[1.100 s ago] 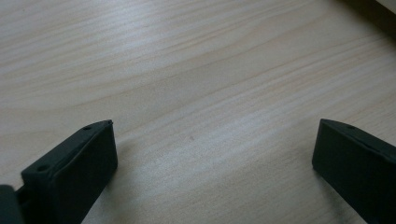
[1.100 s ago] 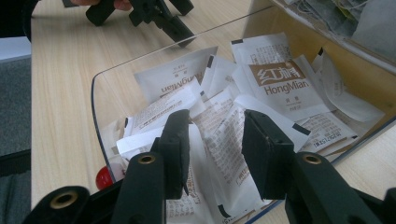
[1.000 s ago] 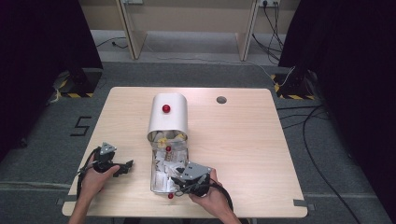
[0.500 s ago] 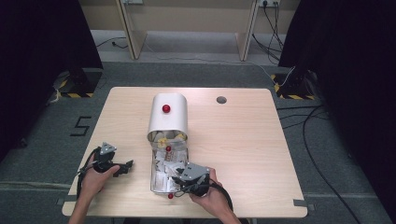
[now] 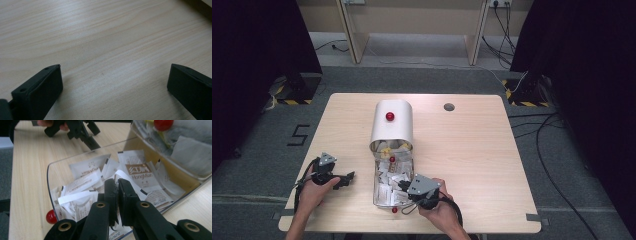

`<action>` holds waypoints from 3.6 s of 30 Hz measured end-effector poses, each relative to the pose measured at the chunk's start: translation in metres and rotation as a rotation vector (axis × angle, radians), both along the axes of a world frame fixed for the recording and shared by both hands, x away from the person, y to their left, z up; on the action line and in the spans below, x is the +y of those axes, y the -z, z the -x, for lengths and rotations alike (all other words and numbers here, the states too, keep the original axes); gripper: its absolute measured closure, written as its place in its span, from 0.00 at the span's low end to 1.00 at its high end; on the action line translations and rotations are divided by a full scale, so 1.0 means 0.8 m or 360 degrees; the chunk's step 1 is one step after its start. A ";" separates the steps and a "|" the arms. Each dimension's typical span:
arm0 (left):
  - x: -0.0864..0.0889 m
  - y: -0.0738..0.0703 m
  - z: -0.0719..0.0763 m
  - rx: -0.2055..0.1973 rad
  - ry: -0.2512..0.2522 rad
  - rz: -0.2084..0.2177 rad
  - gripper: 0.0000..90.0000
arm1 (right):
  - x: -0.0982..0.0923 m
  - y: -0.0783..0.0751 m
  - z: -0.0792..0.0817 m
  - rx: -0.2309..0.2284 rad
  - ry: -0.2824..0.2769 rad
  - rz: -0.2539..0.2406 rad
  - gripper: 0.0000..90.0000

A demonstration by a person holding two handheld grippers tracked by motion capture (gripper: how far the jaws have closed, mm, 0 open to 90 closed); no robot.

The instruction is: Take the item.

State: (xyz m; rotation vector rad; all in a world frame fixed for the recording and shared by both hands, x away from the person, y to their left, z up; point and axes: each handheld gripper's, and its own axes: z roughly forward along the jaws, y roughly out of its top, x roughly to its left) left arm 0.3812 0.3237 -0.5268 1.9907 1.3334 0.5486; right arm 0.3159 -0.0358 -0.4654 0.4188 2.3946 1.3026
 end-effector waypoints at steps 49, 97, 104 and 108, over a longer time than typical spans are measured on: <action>0.000 0.000 0.000 0.0000 0.0000 0.0000 0.00 | -0.035 -0.036 -0.001 -0.0070 0.0077 -0.0147 0.96; 0.000 0.000 0.000 0.0002 0.0003 -0.0005 0.00 | -0.108 -0.051 -0.023 -0.0122 0.0339 -0.0205 0.95; 0.000 0.000 0.000 0.0003 0.0003 -0.0005 0.00 | -0.119 -0.050 -0.028 -0.0120 0.0383 -0.0211 0.95; 0.000 0.000 0.000 0.0003 0.0003 -0.0005 0.00 | -0.124 -0.049 -0.031 -0.0121 0.0402 -0.0208 0.95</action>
